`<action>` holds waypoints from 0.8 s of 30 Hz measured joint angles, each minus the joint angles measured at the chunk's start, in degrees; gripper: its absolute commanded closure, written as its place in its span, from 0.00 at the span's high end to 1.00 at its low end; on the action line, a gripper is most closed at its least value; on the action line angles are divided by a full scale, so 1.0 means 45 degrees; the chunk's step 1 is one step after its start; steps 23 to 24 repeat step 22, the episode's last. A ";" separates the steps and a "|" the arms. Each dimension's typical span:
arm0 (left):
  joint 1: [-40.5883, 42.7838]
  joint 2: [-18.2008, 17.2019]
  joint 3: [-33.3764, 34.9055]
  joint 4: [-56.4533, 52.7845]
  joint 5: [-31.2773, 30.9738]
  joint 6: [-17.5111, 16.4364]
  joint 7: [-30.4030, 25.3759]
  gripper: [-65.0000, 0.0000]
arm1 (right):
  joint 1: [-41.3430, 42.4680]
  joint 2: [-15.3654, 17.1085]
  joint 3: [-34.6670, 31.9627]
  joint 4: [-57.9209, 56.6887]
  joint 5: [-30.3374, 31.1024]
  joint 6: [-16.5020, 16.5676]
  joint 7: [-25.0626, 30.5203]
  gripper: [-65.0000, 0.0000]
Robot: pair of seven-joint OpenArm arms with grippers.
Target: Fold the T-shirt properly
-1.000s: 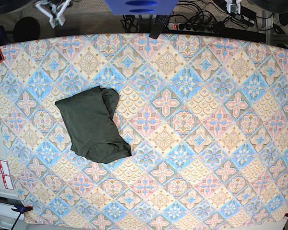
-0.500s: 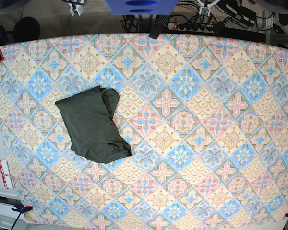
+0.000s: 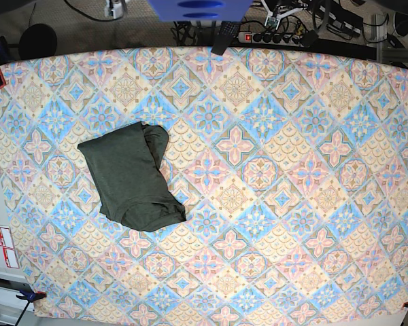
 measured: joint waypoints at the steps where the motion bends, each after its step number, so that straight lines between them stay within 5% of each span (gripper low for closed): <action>1: -0.0180 0.0034 0.0301 -0.0146 0.0015 0.0000 0.0015 0.22 | 0.0087 -0.0058 0.0000 -0.0097 0.0005 0.0019 0.0078 0.00; 5: -0.0675 0.0063 0.1583 -0.0398 -0.0053 0.0039 -0.0107 0.22 | 0.0204 -0.0141 0.0029 -0.0146 0.0068 -0.0325 0.0335 0.00; 9: -0.0617 0.0248 0.1681 -0.0393 -0.0044 0.0039 -0.0107 0.21 | 0.0214 -0.1117 0.0049 -0.0151 0.0049 -0.0291 0.0253 0.00; 12: -0.0568 0.0340 0.1681 -0.0398 -0.0044 0.0019 -0.0087 0.12 | 0.0214 -0.1666 0.0010 -0.0175 -0.0068 0.0151 -0.0019 0.00; 14: -0.0602 0.0350 0.1681 -0.0398 -0.0044 0.0019 -0.0102 0.00 | 0.0214 -0.1525 0.0024 -0.0175 -0.0058 -0.0078 0.0019 0.00; 18: -0.0758 0.0345 0.1690 -0.0393 -0.0034 0.0029 -0.0102 0.00 | 0.0758 -0.0908 0.0126 -0.0219 0.0068 -0.0447 0.0107 0.00; 24: -0.0801 0.0350 0.1690 -0.0291 -0.0049 0.0029 -0.0083 0.00 | 0.1171 -0.1311 0.0131 -0.0087 0.0097 -0.0146 0.0257 0.00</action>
